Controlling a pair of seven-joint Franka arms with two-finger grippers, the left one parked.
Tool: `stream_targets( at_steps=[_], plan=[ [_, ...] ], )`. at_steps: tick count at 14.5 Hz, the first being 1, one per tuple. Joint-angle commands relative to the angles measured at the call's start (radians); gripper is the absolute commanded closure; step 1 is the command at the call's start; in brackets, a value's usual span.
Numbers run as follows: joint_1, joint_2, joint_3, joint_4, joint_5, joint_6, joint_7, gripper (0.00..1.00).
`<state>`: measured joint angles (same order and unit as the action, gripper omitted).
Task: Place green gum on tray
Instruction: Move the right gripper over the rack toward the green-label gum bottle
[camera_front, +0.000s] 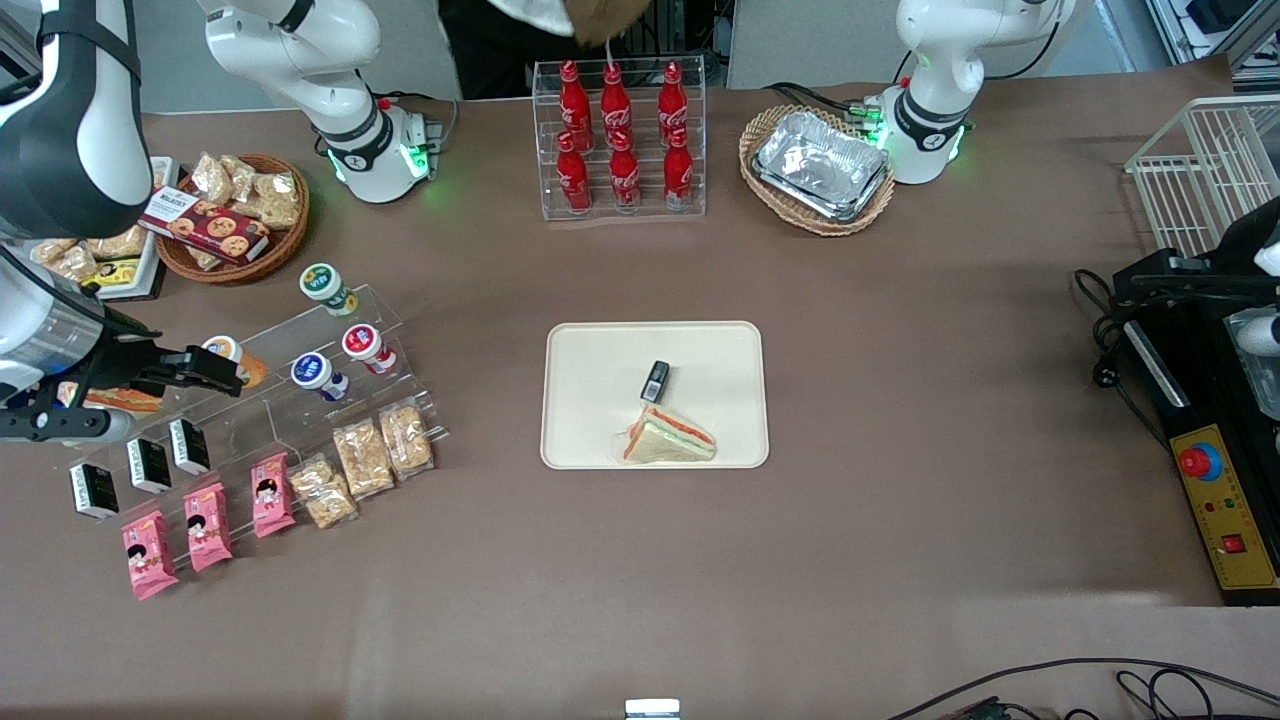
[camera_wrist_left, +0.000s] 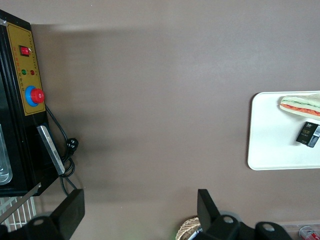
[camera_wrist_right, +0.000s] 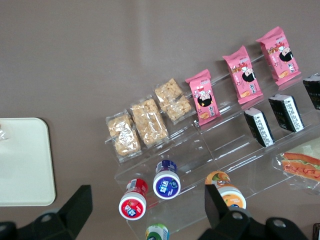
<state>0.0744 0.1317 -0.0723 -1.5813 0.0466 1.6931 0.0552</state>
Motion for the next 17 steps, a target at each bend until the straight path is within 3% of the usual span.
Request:
stream_targets(
  at_steps=[1, 11, 17],
  plan=[
    [0.002, 0.005, 0.000, 0.032, -0.004, -0.021, -0.003, 0.00],
    [0.002, -0.043, 0.000, 0.017, -0.004, -0.087, -0.003, 0.00],
    [0.007, -0.194, 0.002, -0.120, -0.004, -0.116, 0.000, 0.00]
  ],
)
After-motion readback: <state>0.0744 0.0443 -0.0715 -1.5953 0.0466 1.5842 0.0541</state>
